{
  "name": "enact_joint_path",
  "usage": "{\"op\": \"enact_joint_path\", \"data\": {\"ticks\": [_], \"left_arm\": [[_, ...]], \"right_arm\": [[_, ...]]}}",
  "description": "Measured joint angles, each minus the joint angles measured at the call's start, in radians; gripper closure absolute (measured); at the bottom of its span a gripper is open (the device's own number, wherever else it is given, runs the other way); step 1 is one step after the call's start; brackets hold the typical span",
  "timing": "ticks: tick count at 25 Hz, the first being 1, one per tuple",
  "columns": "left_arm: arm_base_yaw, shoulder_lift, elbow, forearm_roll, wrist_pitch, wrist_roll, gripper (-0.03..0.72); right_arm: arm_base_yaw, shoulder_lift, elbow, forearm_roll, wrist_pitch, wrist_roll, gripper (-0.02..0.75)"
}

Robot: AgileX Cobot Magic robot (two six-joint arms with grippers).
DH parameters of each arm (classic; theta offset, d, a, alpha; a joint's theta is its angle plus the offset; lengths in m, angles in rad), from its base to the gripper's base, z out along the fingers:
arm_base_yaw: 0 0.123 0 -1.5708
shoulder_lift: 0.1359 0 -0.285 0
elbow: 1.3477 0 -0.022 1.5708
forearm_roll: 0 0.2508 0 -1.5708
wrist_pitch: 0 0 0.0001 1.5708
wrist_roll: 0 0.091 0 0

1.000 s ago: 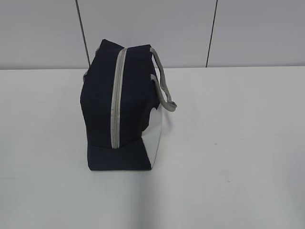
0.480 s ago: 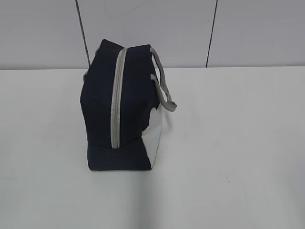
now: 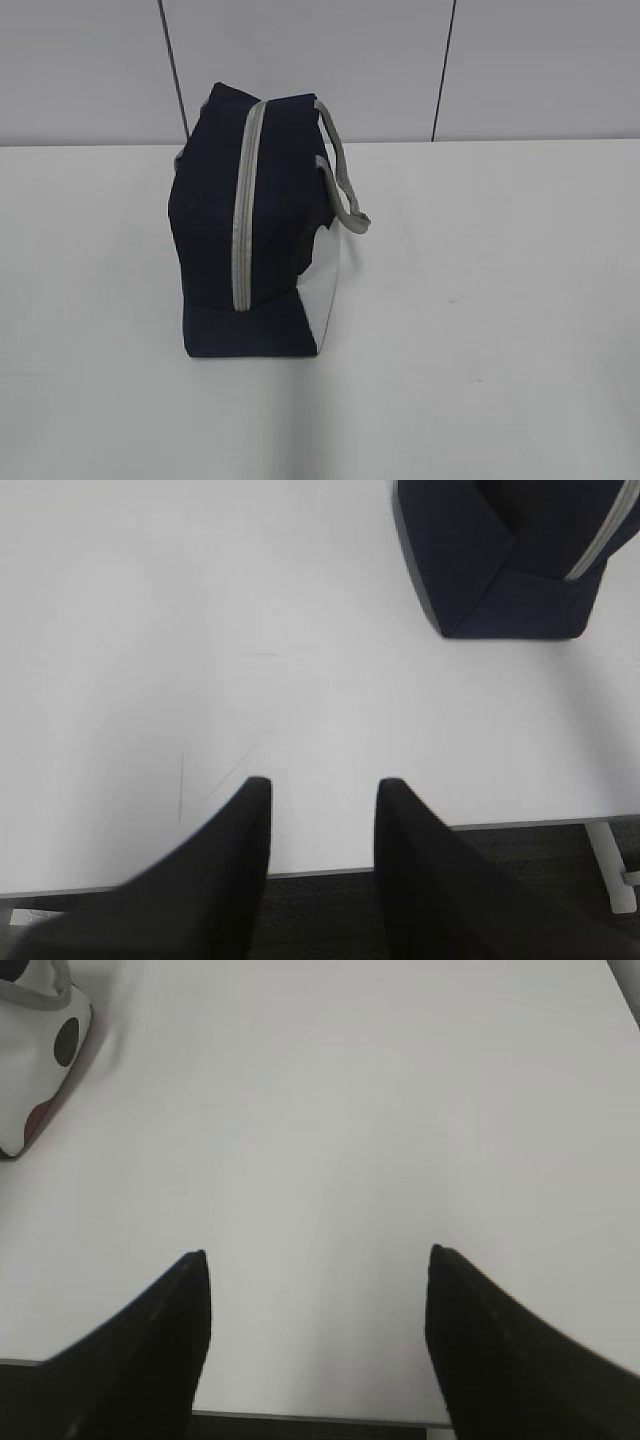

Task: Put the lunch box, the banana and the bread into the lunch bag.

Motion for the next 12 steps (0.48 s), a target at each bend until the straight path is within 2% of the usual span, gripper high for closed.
{"op": "enact_joint_path", "data": {"ticks": [5, 12], "left_arm": [[0.004, 0.000, 0.000, 0.000, 0.000, 0.000, 0.424], [0.004, 0.000, 0.000, 0.000, 0.000, 0.000, 0.443]], "right_arm": [[-0.044, 0.000, 0.000, 0.000, 0.000, 0.000, 0.239], [-0.047, 0.000, 0.000, 0.000, 0.000, 0.000, 0.239]]}}
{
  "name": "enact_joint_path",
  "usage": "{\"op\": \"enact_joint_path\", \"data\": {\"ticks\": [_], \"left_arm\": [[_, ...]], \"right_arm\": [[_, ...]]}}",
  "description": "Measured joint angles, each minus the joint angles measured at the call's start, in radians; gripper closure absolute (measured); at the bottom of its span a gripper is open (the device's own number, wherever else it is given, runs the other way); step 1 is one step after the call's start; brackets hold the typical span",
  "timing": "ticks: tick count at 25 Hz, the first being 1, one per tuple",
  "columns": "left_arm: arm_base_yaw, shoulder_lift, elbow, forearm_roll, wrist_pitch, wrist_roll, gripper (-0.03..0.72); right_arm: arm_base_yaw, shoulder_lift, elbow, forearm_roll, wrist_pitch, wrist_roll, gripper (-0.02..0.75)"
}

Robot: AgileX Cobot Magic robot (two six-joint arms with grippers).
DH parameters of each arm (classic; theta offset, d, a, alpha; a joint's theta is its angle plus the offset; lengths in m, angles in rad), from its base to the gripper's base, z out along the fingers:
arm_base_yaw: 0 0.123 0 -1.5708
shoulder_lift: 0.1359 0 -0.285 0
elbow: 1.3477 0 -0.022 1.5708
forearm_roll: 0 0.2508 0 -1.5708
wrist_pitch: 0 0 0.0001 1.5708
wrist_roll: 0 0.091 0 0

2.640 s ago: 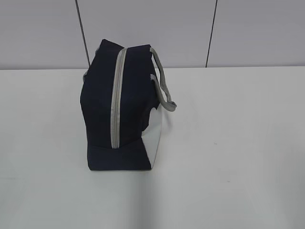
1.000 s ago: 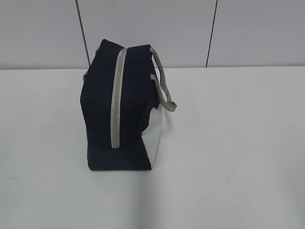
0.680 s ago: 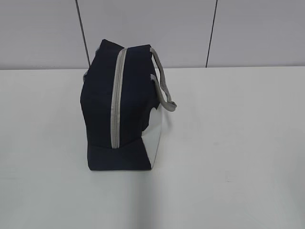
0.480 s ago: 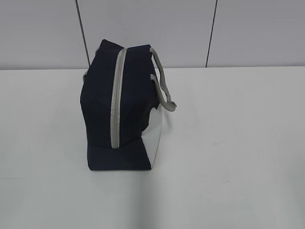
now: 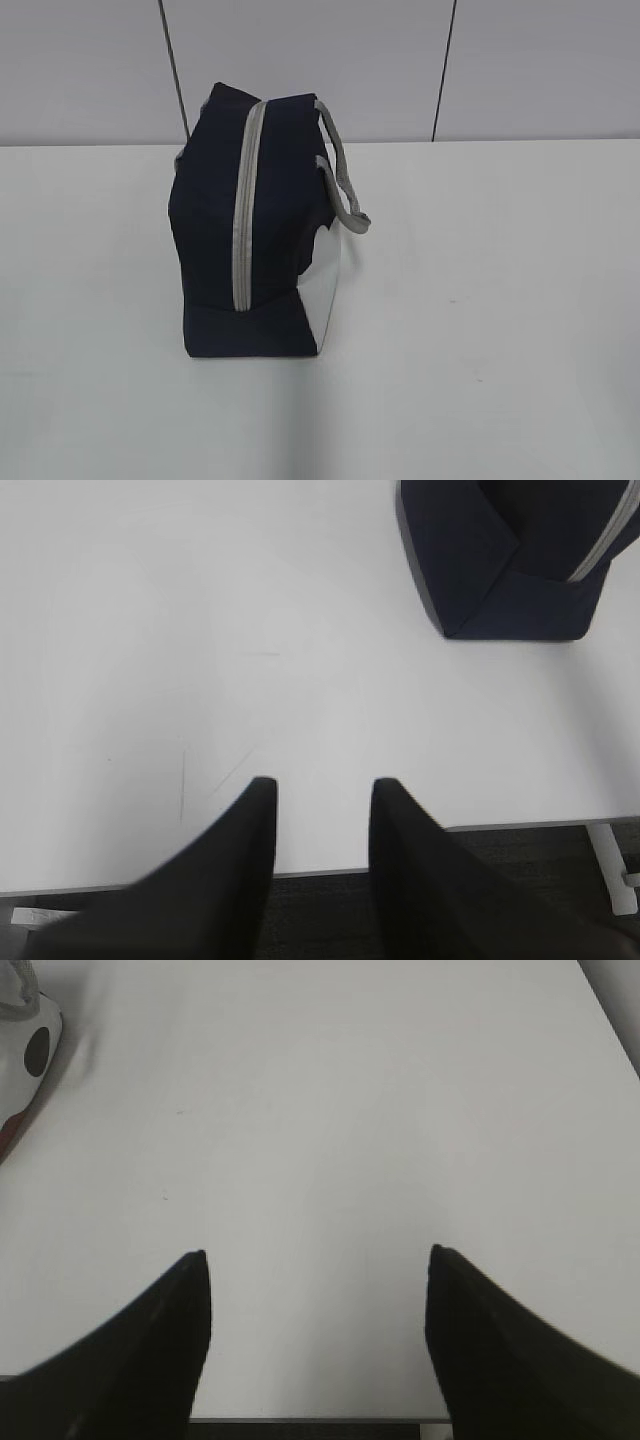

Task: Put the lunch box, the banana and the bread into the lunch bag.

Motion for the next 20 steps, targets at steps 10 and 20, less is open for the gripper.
{"op": "enact_joint_path", "data": {"ticks": [10, 20], "left_arm": [[0.000, 0.000, 0.000, 0.020, -0.008, 0.000, 0.446], [0.000, 0.000, 0.055, 0.089, -0.167, 0.000, 0.446]], "right_arm": [[0.000, 0.000, 0.000, 0.000, 0.000, 0.000, 0.239], [0.000, 0.000, 0.000, 0.000, 0.000, 0.000, 0.239]]}}
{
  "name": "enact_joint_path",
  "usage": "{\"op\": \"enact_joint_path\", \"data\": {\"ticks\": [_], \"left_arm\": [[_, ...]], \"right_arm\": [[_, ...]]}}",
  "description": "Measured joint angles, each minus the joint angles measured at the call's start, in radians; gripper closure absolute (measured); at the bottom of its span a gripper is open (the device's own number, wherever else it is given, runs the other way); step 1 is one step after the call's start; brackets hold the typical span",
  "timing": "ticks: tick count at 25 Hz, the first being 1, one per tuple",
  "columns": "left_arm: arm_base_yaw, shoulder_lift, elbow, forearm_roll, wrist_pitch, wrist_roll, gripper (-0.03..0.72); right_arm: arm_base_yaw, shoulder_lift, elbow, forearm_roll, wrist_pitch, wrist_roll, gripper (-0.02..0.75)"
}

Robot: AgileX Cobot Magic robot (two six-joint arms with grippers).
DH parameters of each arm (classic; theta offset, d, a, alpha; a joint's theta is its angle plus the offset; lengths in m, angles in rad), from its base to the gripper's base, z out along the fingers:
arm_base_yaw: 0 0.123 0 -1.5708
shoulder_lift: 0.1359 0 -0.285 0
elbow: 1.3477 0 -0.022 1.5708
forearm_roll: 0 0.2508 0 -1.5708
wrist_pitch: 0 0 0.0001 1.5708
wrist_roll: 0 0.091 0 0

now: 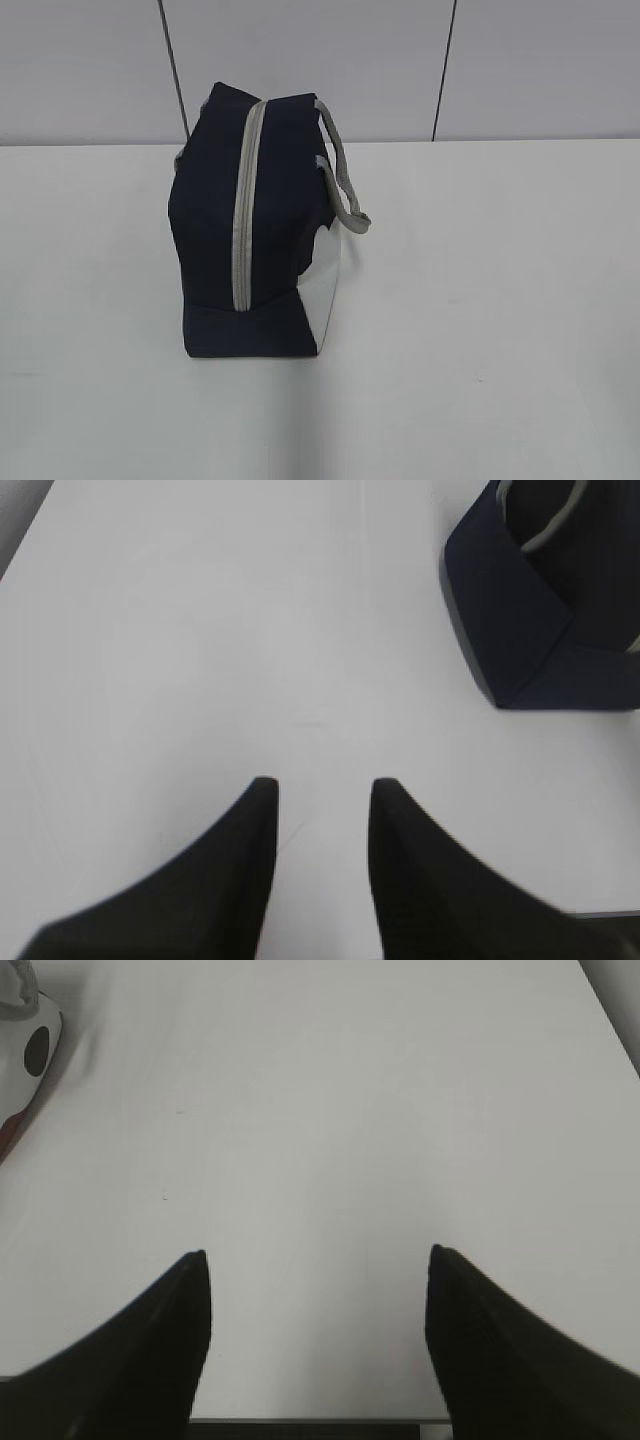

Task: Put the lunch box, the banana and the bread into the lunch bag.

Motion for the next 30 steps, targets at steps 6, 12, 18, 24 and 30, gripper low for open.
{"op": "enact_joint_path", "data": {"ticks": [6, 12, 18, 24, 30], "left_arm": [[0.000, 0.000, 0.001, 0.001, -0.005, 0.000, 0.447], [0.000, 0.000, 0.001, 0.001, -0.005, 0.000, 0.449], [0.000, 0.000, 0.001, 0.001, -0.005, 0.000, 0.449], [0.008, 0.000, 0.001, 0.001, -0.006, 0.000, 0.449], [0.031, 0.000, 0.001, 0.001, -0.006, 0.000, 0.449]], "right_arm": [[0.000, 0.000, 0.000, 0.000, 0.000, 0.000, 0.239], [0.000, 0.000, 0.000, 0.000, 0.000, 0.000, 0.239], [0.000, 0.000, 0.000, 0.000, 0.000, 0.000, 0.239], [0.000, 0.000, 0.000, 0.000, 0.000, 0.000, 0.239], [0.000, 0.000, 0.000, 0.000, 0.000, 0.000, 0.239]]}}
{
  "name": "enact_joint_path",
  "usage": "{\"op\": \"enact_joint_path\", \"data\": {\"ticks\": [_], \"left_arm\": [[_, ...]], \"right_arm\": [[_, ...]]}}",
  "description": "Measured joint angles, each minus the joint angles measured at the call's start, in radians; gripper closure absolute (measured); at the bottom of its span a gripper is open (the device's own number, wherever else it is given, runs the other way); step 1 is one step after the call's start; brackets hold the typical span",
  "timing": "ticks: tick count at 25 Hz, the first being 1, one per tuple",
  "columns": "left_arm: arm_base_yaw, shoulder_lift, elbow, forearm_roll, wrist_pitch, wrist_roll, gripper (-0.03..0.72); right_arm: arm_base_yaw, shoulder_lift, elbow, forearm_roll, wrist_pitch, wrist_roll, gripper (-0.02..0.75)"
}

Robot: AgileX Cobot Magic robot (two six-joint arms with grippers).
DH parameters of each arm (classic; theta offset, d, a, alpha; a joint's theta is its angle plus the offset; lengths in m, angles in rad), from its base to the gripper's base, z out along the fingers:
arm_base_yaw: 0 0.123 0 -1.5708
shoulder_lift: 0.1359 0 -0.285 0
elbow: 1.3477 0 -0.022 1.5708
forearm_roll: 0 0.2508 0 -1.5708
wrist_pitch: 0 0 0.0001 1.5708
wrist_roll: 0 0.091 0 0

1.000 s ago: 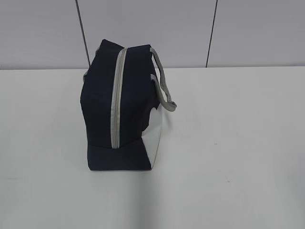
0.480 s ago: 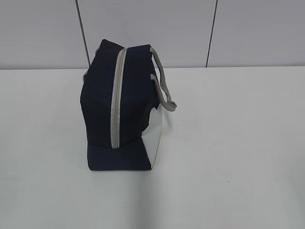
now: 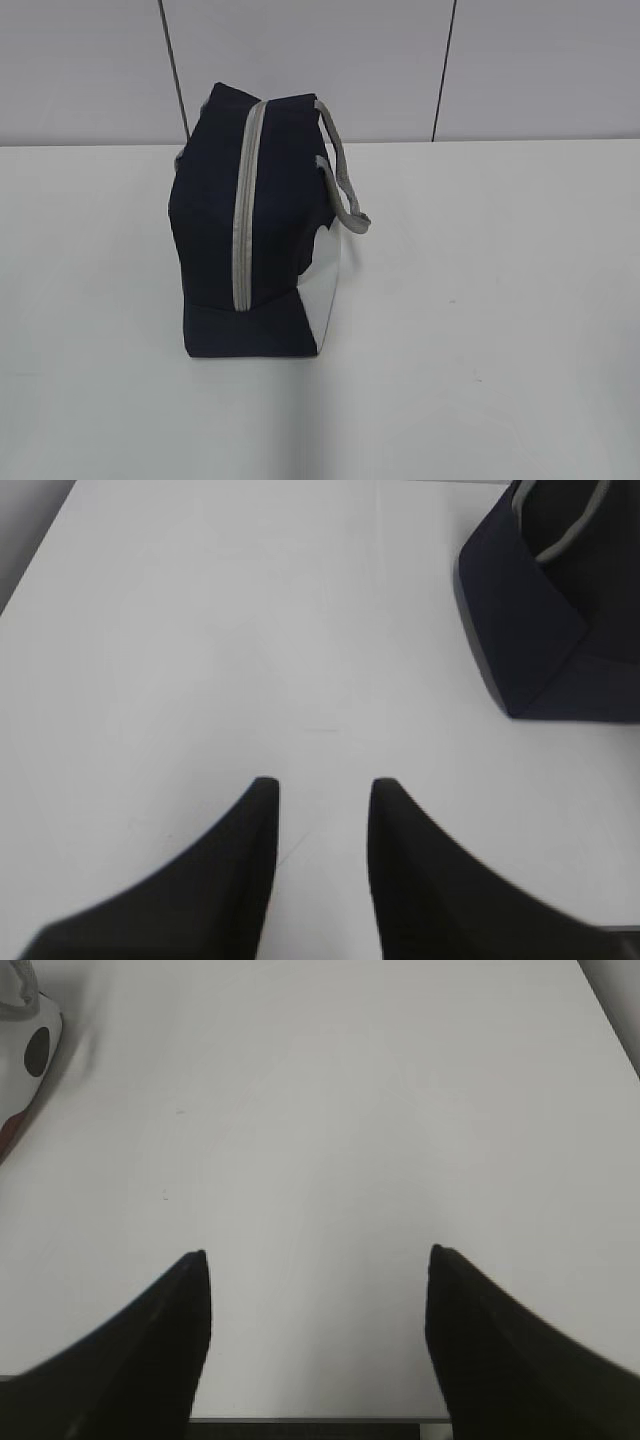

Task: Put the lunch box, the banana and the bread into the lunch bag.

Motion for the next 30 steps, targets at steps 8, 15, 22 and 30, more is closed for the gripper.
{"op": "enact_joint_path", "data": {"ticks": [8, 15, 22, 30], "left_arm": [[0.001, 0.000, 0.000, 0.000, 0.000, 0.000, 0.449], [0.001, 0.000, 0.000, 0.000, 0.000, 0.000, 0.449], [0.001, 0.000, 0.000, 0.000, 0.000, 0.000, 0.449], [0.001, 0.000, 0.000, 0.000, 0.000, 0.000, 0.449]], "right_arm": [[0.000, 0.000, 0.000, 0.000, 0.000, 0.000, 0.239], [0.000, 0.000, 0.000, 0.000, 0.000, 0.000, 0.239], [0.000, 0.000, 0.000, 0.000, 0.000, 0.000, 0.239], [0.000, 0.000, 0.000, 0.000, 0.000, 0.000, 0.239]]}}
